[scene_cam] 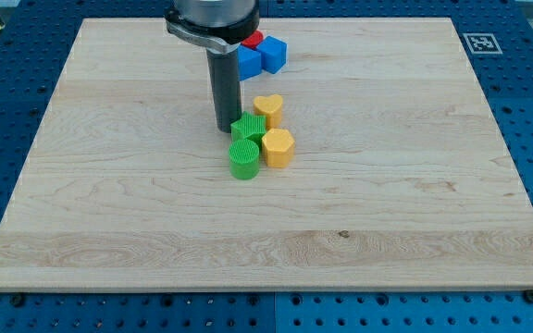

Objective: Push the green star into the green star

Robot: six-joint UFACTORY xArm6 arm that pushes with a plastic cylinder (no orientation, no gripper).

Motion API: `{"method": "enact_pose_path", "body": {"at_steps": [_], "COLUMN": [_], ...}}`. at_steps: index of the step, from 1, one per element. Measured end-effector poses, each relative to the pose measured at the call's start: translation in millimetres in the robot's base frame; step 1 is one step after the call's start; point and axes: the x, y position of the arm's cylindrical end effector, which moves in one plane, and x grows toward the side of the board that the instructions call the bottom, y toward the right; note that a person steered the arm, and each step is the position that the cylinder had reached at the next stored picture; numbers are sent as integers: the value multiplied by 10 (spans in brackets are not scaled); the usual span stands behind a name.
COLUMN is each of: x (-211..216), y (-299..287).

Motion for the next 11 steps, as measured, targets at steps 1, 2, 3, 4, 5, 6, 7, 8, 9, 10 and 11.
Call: {"method": "enact_pose_path", "body": {"at_steps": [1,2,3,4,5,6,7,8,9,10,11], "x": [97,216,485,959,1135,1077,789,710,710,699,599], "y": [-91,-288,-338,-338,-78,146,47,50,48,-213,-776]}}
